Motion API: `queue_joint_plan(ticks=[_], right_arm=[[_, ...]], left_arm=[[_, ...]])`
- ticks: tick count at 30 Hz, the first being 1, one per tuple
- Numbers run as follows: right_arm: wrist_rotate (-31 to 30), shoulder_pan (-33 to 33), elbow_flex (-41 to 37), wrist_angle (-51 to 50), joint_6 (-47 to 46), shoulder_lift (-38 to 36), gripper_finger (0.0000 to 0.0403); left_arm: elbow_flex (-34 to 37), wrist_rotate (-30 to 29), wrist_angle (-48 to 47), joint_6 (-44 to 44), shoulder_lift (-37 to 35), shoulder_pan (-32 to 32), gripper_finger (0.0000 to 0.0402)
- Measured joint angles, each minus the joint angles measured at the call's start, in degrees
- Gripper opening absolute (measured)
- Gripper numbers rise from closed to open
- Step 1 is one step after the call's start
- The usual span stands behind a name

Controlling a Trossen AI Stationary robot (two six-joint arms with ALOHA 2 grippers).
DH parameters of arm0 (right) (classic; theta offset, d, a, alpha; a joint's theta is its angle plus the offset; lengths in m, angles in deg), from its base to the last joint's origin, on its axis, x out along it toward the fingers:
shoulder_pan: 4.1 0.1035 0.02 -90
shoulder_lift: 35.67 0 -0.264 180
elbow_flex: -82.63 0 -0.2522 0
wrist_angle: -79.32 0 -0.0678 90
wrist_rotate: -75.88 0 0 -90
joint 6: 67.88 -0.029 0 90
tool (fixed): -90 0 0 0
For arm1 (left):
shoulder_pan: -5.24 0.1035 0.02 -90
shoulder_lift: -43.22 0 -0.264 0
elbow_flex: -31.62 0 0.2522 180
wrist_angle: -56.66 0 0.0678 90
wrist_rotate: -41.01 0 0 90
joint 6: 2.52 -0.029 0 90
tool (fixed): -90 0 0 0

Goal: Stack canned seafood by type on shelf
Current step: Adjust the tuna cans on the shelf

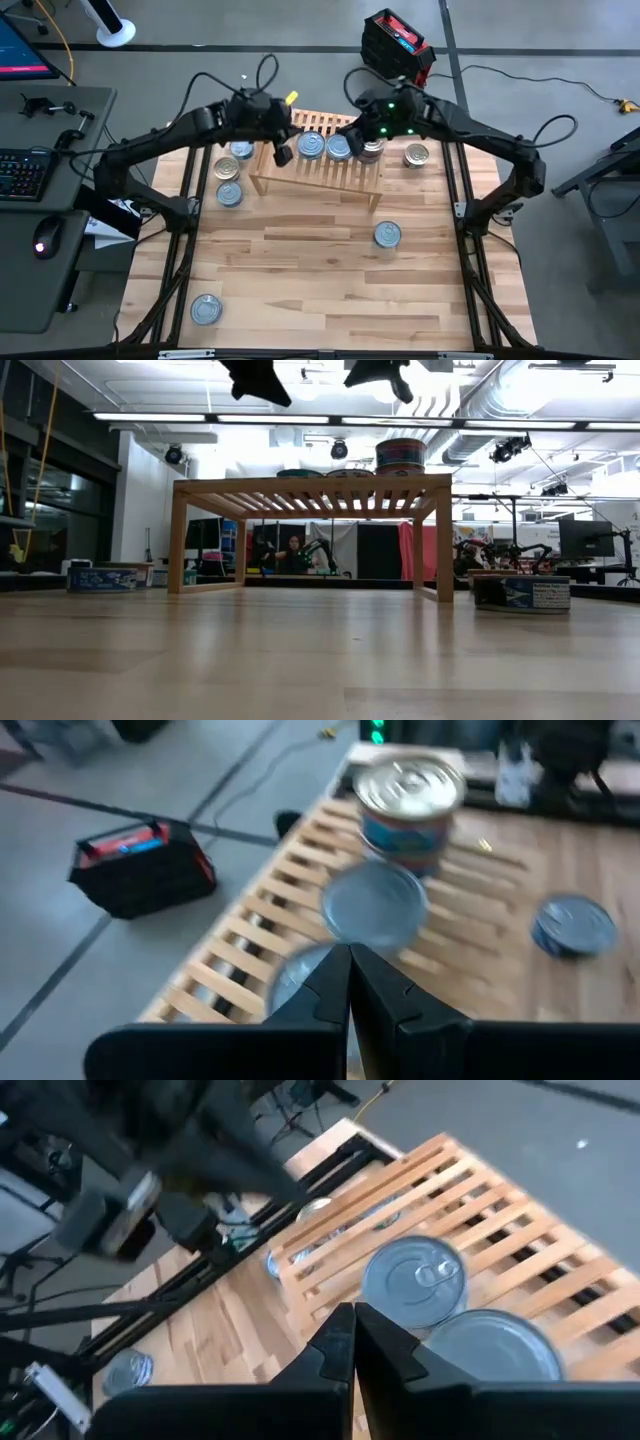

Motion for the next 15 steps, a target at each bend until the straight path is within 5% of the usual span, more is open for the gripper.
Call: queue_joint_plan(ticks=[5,15], right_arm=[[4.69,-0.45,-0.02,-0.16,2.39,3.91,0.0],[4.06,-1.97,0.07,-3.95,8.12,4.45,0.0]], left_arm=[[-0.02,0.33,3.97,0.94,3.36,3.89,0.0],[0.13,0.99,9.08,0.31,15.8,6.99,0.0]])
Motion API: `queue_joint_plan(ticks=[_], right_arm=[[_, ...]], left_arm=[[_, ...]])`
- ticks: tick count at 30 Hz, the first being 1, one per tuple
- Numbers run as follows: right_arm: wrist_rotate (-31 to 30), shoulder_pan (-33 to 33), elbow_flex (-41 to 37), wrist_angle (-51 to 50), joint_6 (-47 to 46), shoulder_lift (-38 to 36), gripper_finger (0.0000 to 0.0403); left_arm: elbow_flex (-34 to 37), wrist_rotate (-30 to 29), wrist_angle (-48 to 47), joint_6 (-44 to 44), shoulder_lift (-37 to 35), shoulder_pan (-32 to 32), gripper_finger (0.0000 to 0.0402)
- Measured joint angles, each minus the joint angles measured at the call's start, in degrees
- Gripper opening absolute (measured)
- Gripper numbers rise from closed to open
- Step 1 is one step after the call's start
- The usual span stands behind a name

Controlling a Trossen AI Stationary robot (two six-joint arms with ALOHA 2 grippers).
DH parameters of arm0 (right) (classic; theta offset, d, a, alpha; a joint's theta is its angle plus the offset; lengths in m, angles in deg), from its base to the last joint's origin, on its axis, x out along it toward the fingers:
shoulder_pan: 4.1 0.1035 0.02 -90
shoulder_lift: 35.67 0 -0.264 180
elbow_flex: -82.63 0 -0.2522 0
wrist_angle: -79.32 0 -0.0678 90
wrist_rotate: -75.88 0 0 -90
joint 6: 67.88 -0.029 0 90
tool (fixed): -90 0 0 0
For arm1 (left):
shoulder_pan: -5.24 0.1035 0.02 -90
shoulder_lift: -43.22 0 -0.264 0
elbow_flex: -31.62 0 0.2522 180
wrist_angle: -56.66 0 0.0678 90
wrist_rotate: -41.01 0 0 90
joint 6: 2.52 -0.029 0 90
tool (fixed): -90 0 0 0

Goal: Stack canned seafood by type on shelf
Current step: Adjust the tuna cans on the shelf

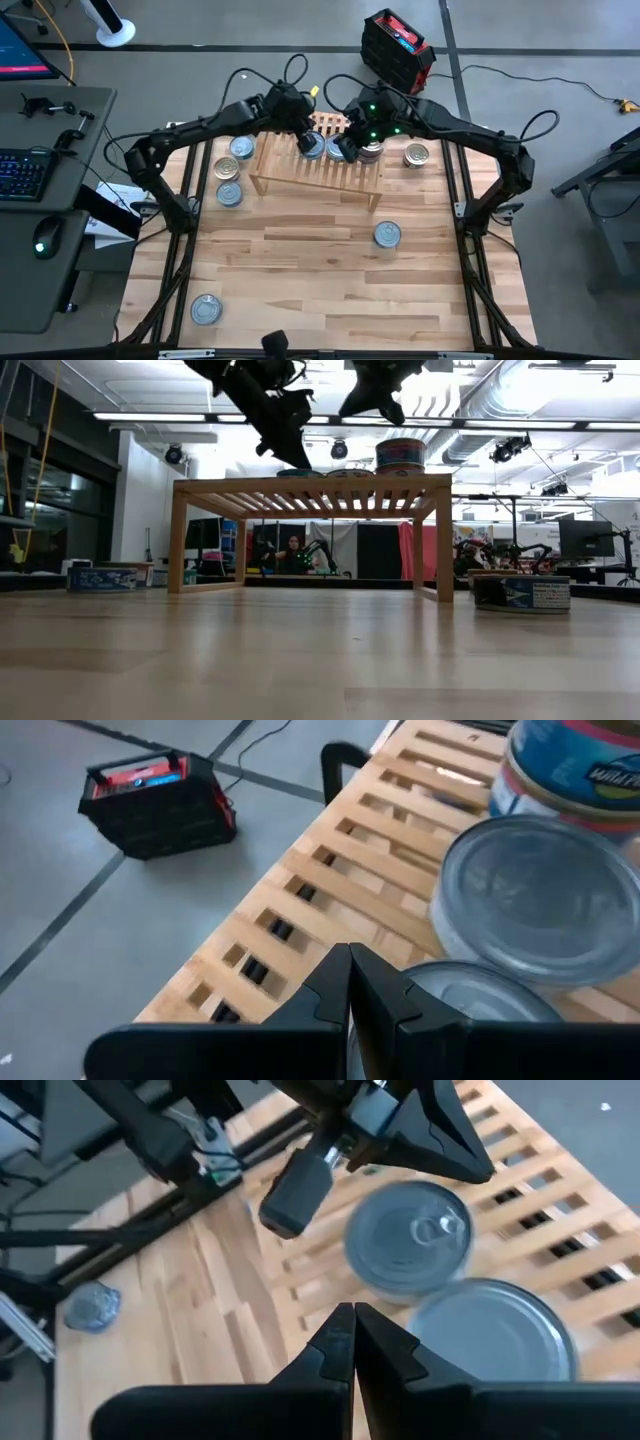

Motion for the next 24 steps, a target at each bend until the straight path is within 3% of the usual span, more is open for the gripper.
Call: queue_joint_plan(ticks=[6,11,24], right_arm=[[0.01,-0.25,0.0,-0.81,2.31,-0.6,0.0],[-0.46,-0.36,0.0,-0.77,3.07,-0.81,0.0],[-0.64,-1.39,0.0,2.27,1.92,-0.83,0.0]], left_arm=[[-0.04,0.75,0.53,-3.36,0.42,0.18,0.0],[-0.07,6.27,0.38,-6.38,0.76,1.86,0.0],[-0.13,6.95,0.02,-13.72,2.66,4.98,0.0]])
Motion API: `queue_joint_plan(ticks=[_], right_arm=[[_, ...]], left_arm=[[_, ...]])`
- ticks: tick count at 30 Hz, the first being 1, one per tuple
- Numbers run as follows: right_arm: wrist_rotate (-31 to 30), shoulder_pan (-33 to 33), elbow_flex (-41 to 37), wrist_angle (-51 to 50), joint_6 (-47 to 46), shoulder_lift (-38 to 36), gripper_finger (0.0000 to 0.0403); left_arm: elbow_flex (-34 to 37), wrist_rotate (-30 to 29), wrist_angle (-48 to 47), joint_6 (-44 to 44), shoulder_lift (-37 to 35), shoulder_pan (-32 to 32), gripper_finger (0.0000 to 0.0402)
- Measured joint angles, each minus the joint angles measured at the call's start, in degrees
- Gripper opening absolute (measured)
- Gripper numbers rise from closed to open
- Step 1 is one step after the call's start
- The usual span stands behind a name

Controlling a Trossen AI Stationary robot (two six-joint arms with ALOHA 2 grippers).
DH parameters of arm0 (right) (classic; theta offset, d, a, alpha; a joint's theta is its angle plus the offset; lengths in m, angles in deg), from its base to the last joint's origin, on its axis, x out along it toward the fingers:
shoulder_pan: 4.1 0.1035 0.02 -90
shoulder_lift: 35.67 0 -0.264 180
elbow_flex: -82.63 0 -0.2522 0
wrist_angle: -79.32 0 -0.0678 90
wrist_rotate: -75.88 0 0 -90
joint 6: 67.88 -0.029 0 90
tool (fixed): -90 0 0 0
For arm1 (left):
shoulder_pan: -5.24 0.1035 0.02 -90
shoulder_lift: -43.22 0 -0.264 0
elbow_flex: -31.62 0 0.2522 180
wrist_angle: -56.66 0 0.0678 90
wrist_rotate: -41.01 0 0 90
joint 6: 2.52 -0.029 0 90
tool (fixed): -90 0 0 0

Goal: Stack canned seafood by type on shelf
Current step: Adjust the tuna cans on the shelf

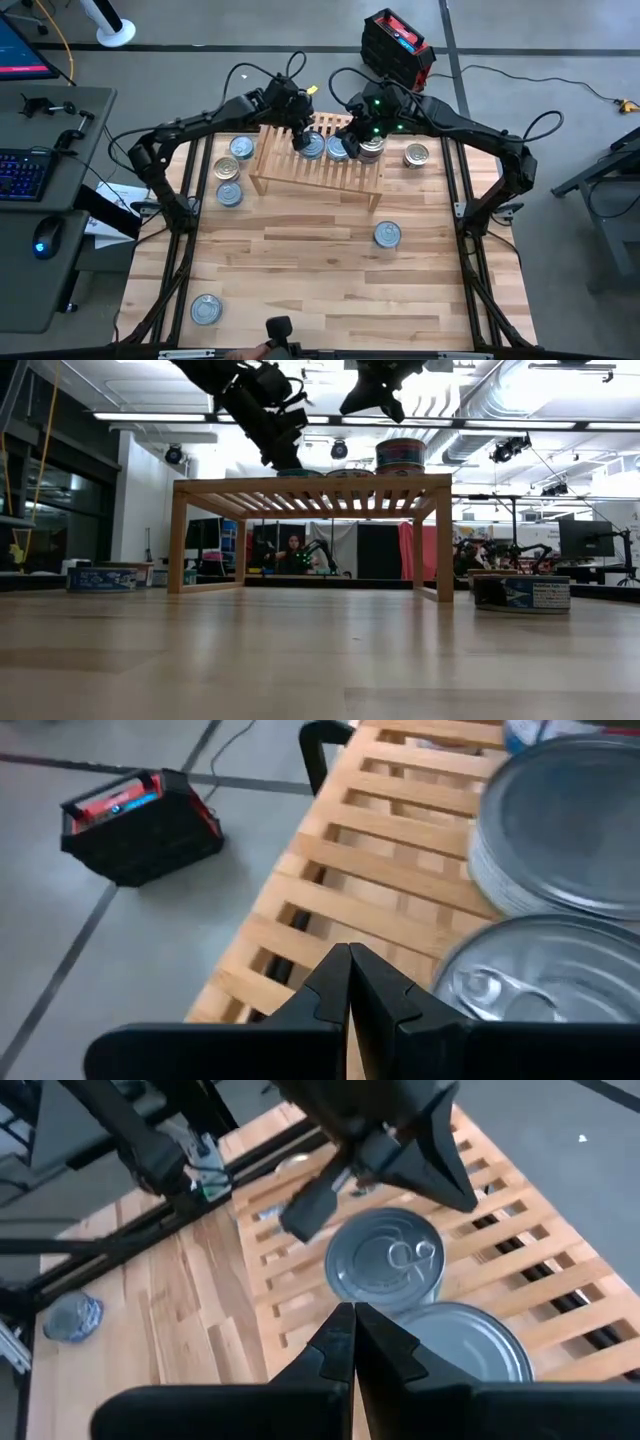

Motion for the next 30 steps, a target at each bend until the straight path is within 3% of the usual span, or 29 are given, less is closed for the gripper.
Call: queue_joint_plan(ticks=[23,30], right_arm=[[-1.18,0.07,0.0,0.22,-3.86,-0.02,0.0],[-0.8,1.54,0.0,-3.04,-0.2,0.12,0.0]], left_arm=[[0.0,-0.06,-11.34,2.42,0.03,-3.86,0.0],[0.0,-0.13,-13.95,2.43,0.03,-6.64,0.0]])
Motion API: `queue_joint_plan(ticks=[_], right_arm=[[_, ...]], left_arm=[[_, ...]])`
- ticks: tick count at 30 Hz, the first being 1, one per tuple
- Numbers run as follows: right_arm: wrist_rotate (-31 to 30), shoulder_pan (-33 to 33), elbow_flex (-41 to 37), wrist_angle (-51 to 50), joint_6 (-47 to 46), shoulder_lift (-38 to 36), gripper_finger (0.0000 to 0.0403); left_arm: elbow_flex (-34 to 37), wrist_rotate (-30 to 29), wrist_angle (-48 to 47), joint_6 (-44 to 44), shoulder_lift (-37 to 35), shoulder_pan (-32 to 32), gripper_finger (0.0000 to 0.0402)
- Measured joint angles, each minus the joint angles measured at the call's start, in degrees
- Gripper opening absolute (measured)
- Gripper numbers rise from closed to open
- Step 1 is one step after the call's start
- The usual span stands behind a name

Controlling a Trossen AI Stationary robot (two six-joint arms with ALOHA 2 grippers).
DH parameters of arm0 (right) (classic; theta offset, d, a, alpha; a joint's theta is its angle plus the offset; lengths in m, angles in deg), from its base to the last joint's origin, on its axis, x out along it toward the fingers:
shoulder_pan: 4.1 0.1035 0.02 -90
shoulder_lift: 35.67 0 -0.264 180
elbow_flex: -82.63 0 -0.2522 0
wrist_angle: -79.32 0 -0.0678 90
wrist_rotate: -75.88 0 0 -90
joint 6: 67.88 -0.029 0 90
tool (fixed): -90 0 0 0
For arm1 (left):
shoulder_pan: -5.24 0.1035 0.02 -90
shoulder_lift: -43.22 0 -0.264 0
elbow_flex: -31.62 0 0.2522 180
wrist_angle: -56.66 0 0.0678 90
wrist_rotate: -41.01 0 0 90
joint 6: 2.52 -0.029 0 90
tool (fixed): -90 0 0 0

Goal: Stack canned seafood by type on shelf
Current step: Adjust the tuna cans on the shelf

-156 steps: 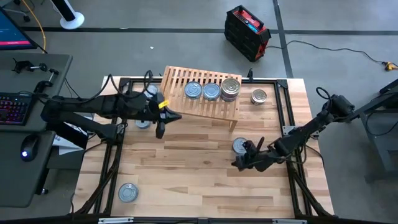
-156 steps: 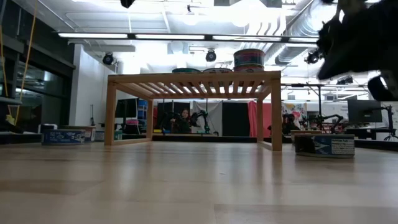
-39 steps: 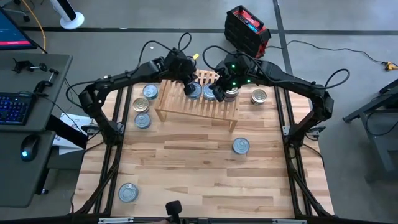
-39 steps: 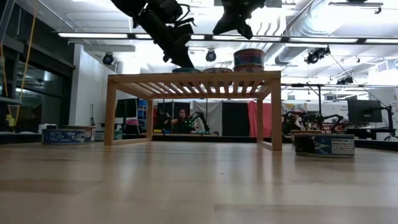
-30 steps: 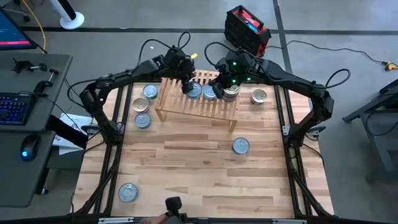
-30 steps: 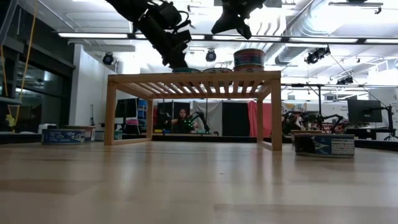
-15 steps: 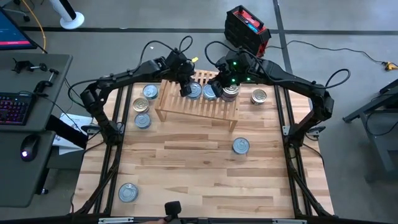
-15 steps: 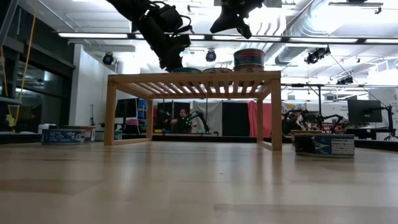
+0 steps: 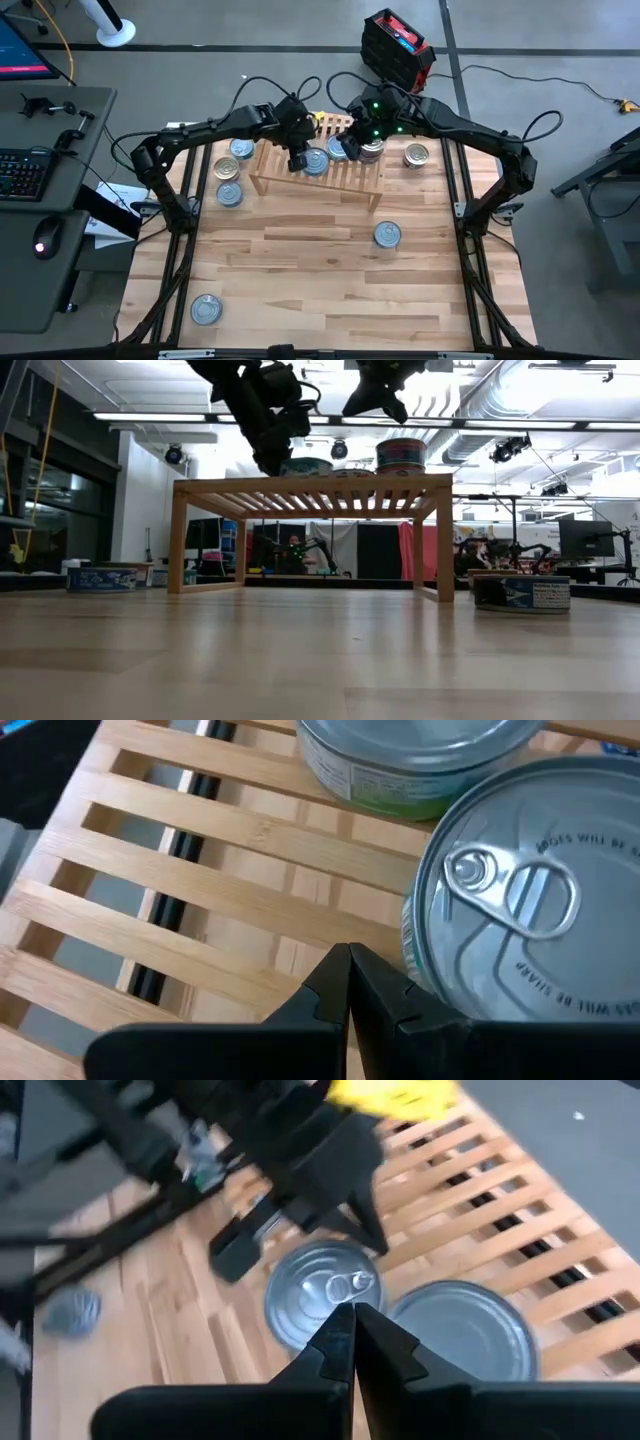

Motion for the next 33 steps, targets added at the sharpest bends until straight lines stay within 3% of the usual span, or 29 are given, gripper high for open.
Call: queue_joint_plan(ticks=[5,13,21,33], right_arm=[[0.02,2.95,-0.02,-2.43,8.95,1.24,0.0],[-0.31,3.37,0.02,-7.18,18.32,5.24,0.0],[-10.69,5.1,0.0,-9.07,22.62,8.63,0.0],[-24.22,7.45,-0.01,-9.02,23.83,10.36,0.0]], left_arm=[[0.08,-0.54,-1.39,-1.89,-2.9,-0.85,0.0],[0.02,-1.55,-0.73,2.11,-16.07,2.63,0.0],[0.0,-1.45,-0.29,9.7,-24.26,2.82,0.0001],[0.0,-1.46,0.02,12.72,-24.98,2.24,0.0001]])
